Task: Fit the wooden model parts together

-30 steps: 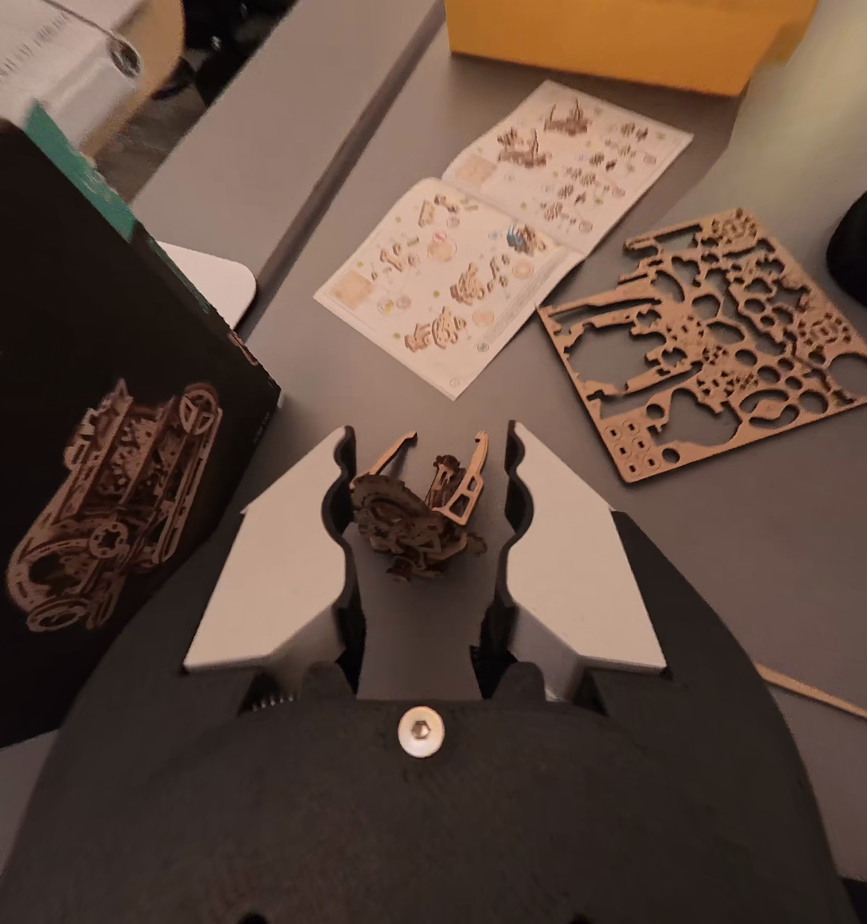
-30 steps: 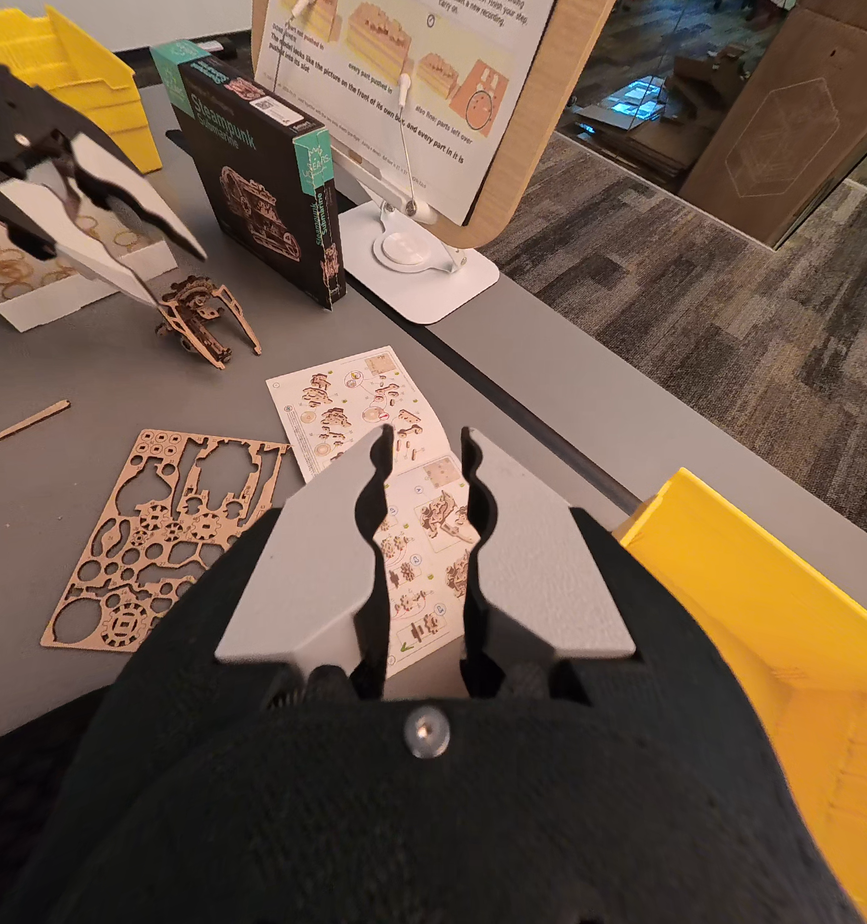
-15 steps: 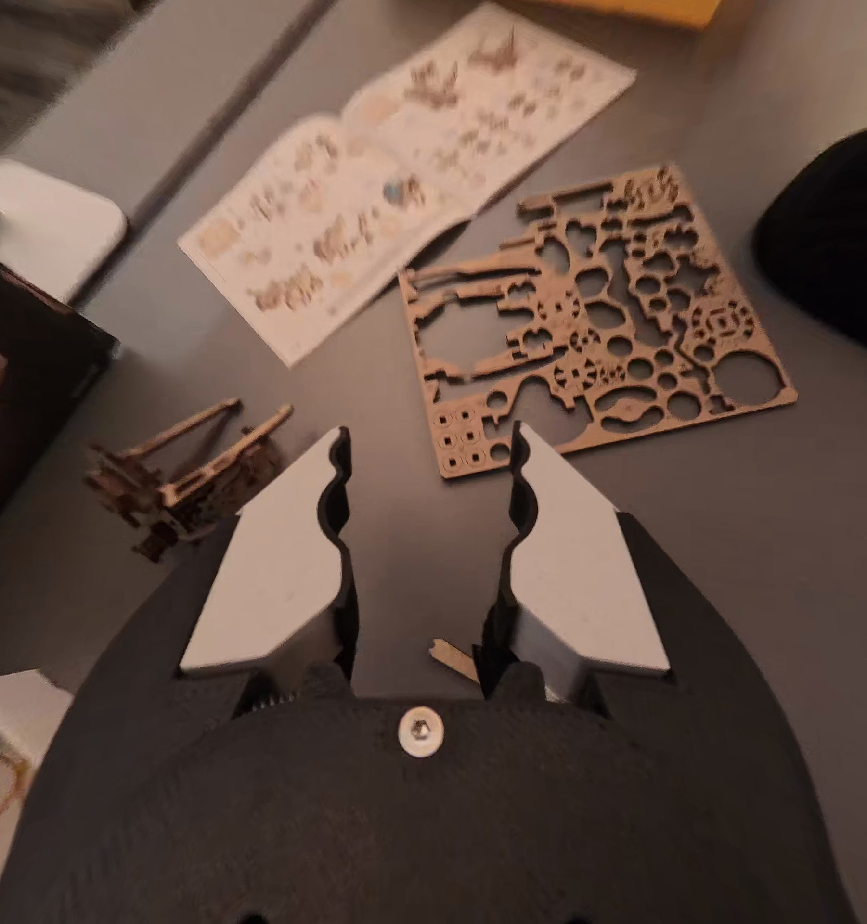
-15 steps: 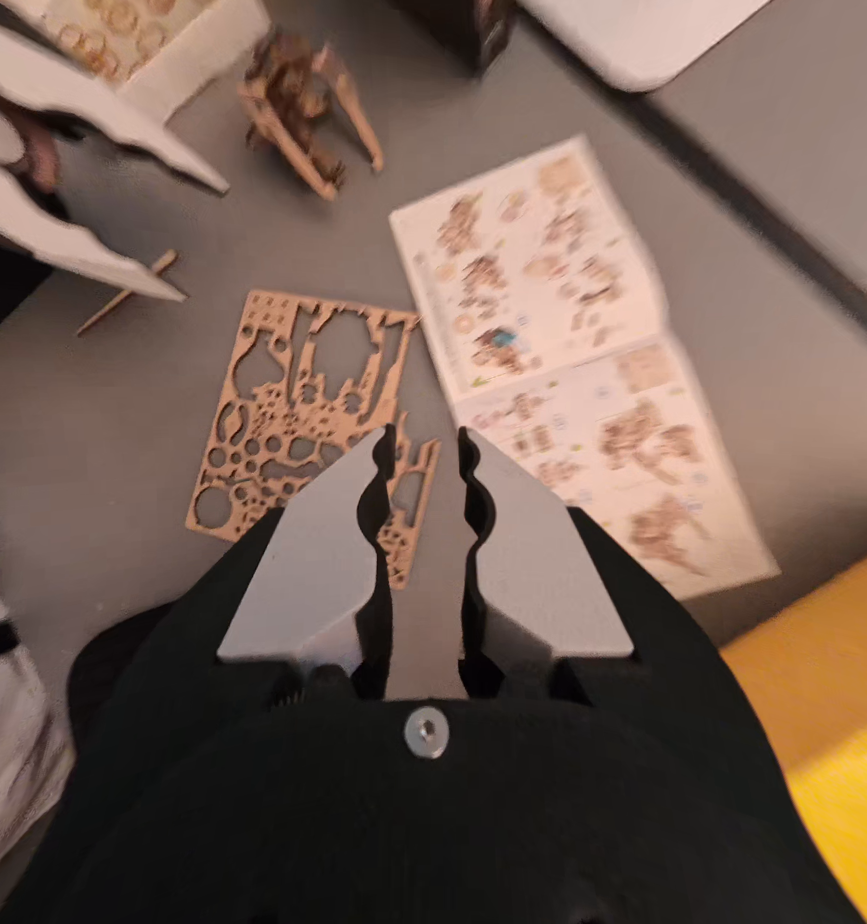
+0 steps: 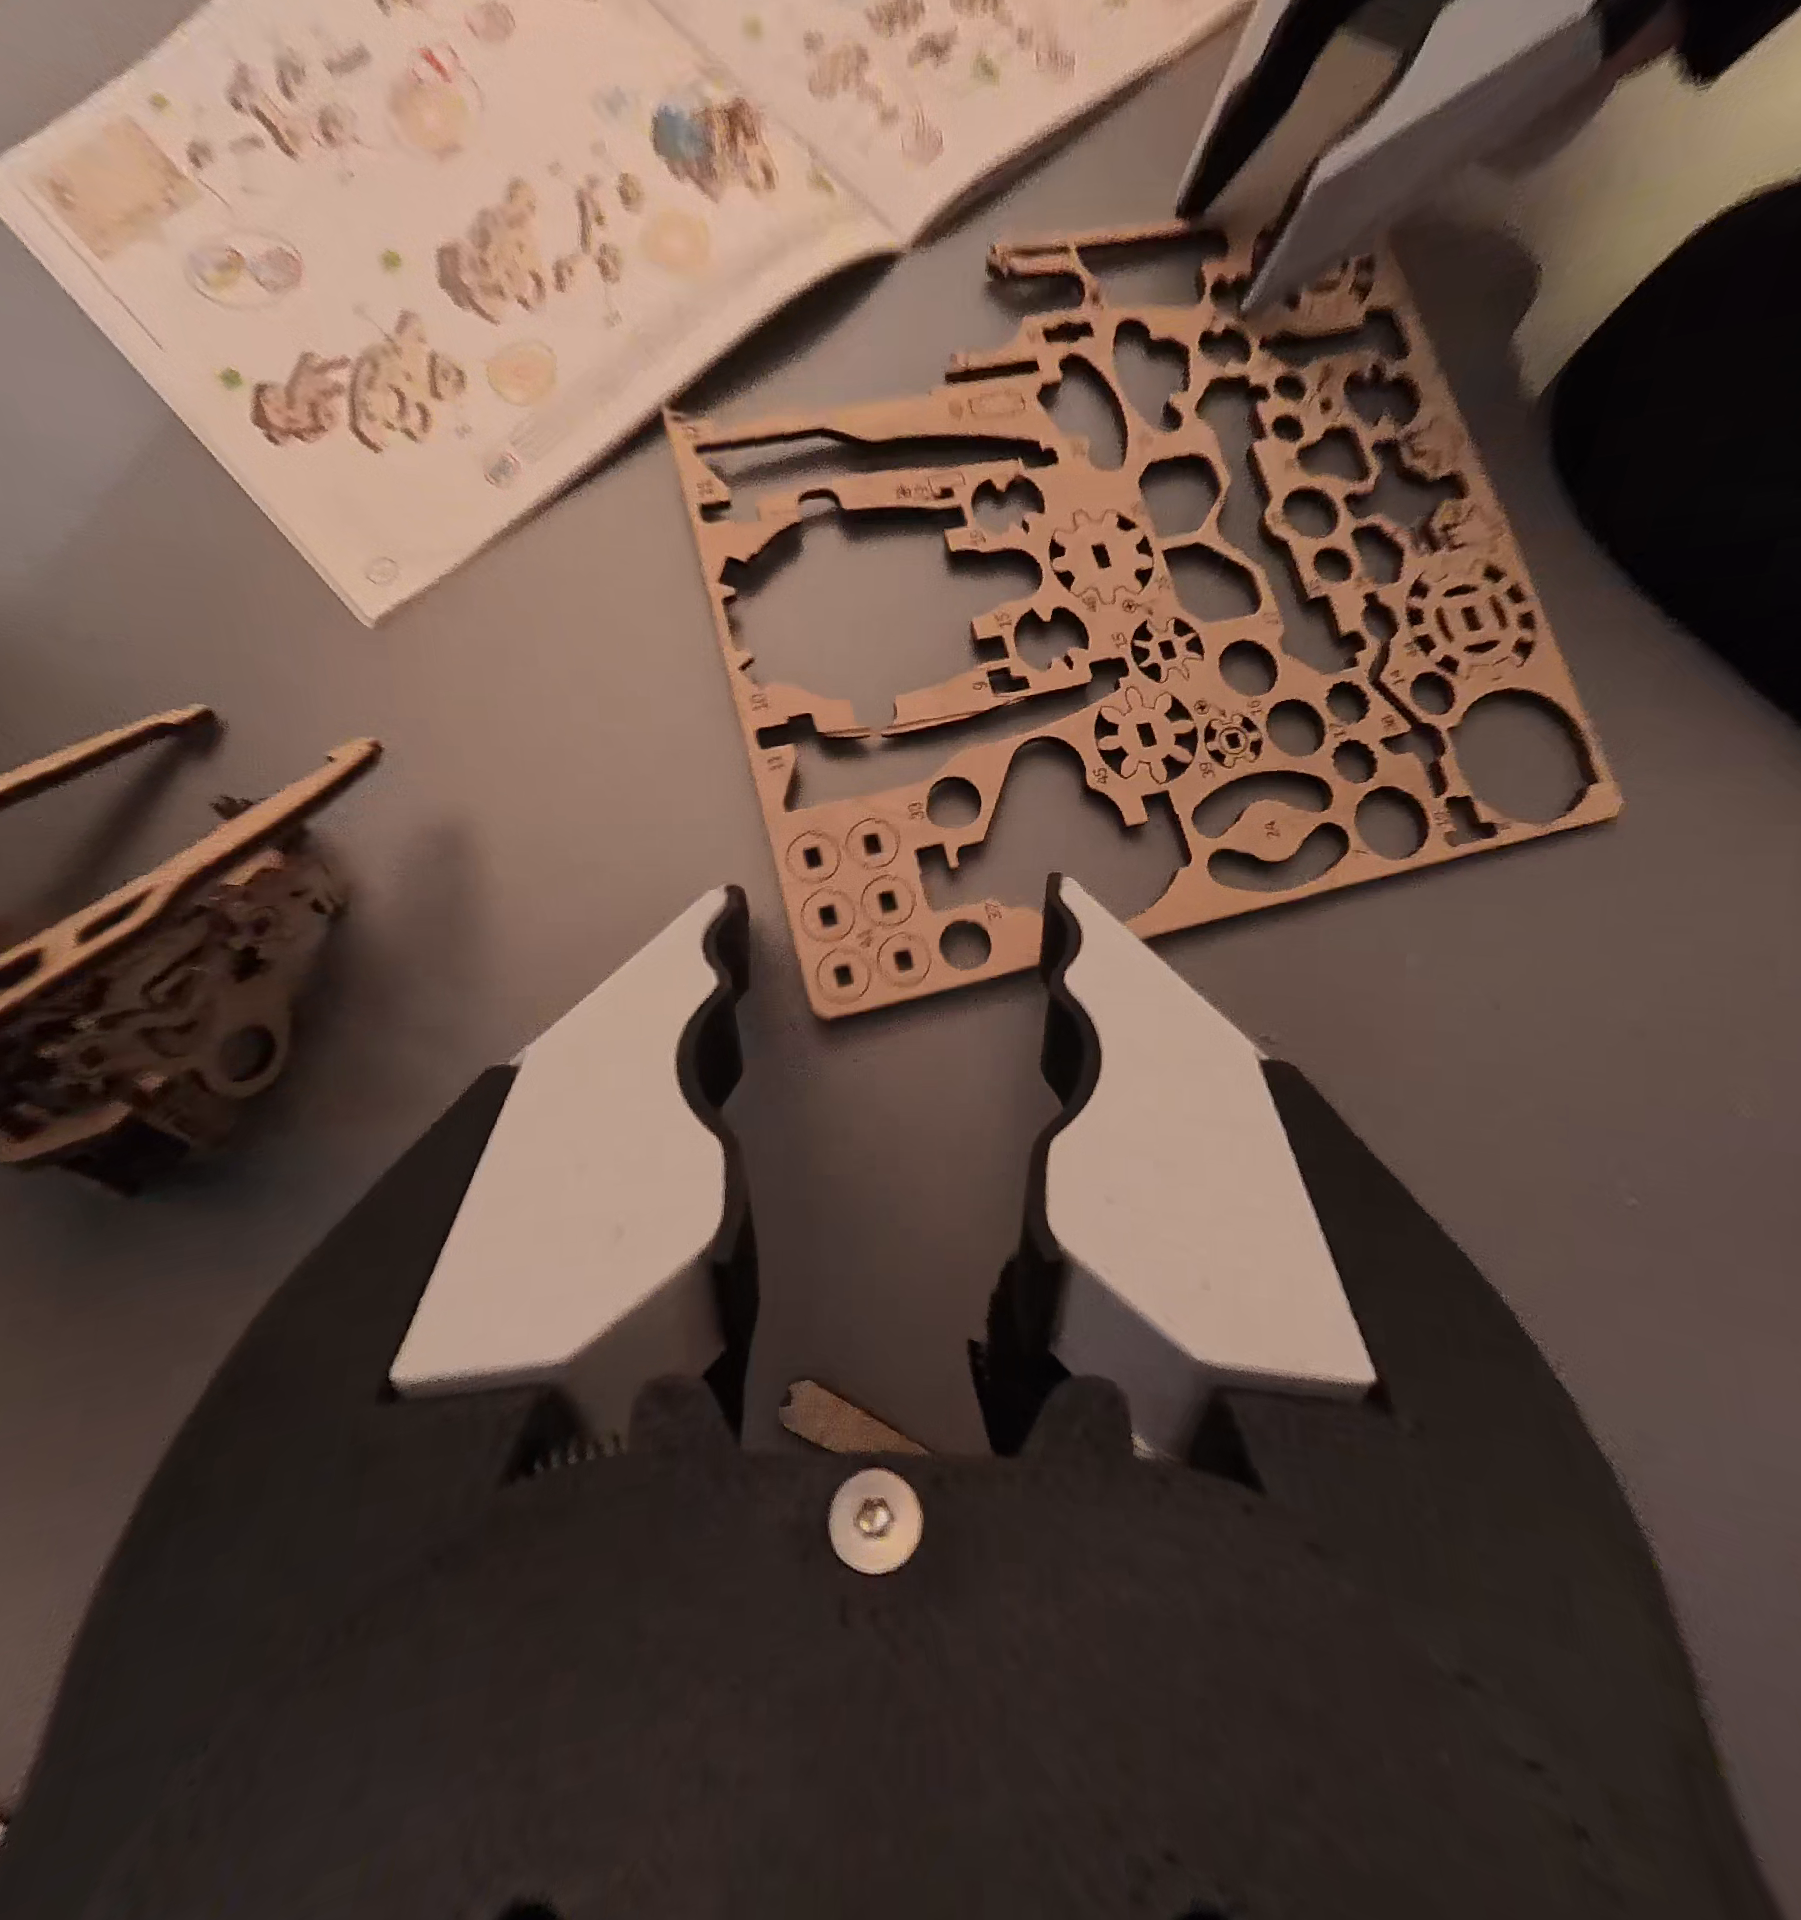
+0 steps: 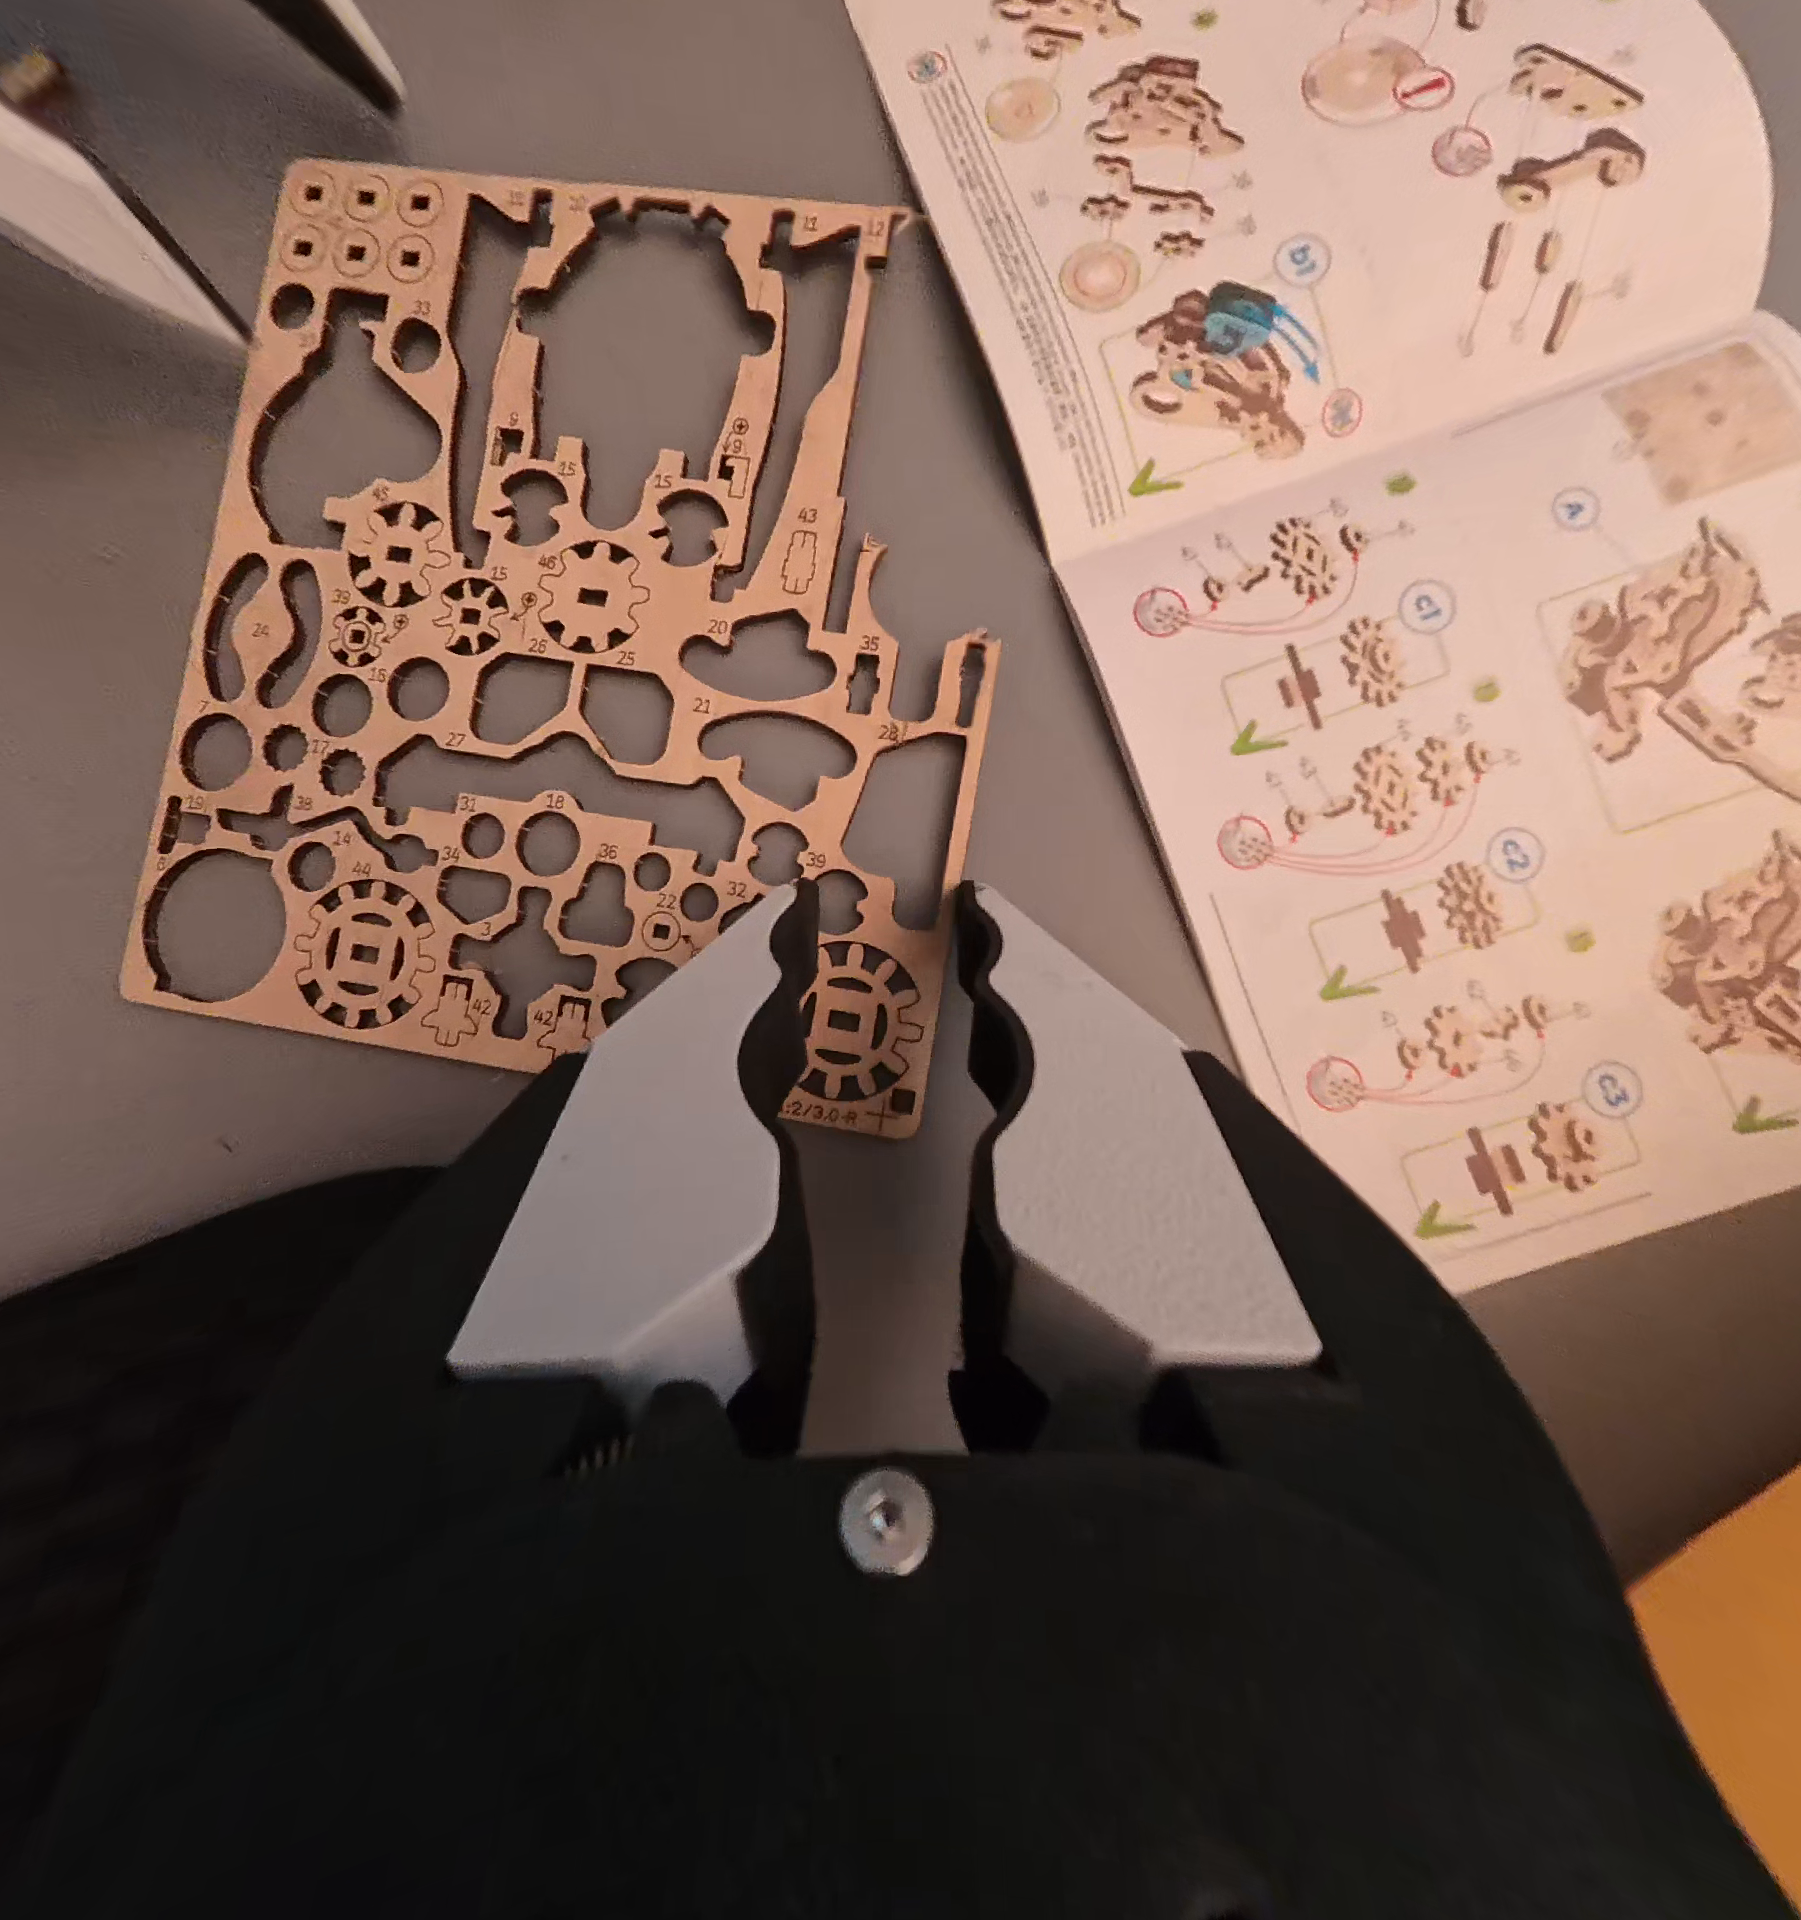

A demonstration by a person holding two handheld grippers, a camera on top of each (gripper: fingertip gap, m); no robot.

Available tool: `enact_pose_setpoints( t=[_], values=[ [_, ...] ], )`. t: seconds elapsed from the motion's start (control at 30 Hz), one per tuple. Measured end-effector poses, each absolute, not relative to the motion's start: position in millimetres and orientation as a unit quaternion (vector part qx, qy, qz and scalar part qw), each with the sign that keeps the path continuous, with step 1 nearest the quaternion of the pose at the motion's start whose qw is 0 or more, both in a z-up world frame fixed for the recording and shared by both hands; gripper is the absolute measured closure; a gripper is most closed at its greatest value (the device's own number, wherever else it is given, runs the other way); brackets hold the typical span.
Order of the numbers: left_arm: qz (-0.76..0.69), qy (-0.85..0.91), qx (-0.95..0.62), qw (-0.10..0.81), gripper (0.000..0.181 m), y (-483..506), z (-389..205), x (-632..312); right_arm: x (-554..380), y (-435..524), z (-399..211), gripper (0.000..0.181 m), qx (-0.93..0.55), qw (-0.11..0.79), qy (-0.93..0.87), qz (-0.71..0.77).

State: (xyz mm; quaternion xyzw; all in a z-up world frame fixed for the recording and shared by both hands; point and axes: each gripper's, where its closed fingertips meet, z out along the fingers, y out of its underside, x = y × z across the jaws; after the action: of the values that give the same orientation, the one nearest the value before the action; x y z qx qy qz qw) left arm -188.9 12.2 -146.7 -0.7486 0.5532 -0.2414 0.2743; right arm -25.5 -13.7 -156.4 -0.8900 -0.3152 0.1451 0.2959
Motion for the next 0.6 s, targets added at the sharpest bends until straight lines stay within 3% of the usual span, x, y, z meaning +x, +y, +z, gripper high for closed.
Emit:
enact_pose_setpoints(
  t=[0.03, 0.2, 0.47, 0.6],
  values=[
    [-0.229, 0.563, -0.747, 0.269, 0.128, 10.8, -152.7, -188.7, -28.0, -13.8, -157.3, 0.163, -0.888, 0.299, -0.315, 0.152],
    [-0.214, 0.573, -0.738, 0.285, 0.135, 11.3, -155.9, -185.0, -33.5, -10.9, -155.6, 0.164, -0.871, 0.33, -0.326, 0.164],
    [-0.299, 0.537, -0.748, 0.25, 0.125, 7.7, -149.4, -191.9, -37.4, -4.5, -122.1, 0.165, -0.801, 0.436, -0.394, 0.111],
    [-0.366, 0.51, -0.748, 0.216, 0.135, 2.0, -145.4, -191.3, -40.4, -3.5, -105.0, 0.165, -0.76, 0.489, -0.417, 0.098]
  ],
)
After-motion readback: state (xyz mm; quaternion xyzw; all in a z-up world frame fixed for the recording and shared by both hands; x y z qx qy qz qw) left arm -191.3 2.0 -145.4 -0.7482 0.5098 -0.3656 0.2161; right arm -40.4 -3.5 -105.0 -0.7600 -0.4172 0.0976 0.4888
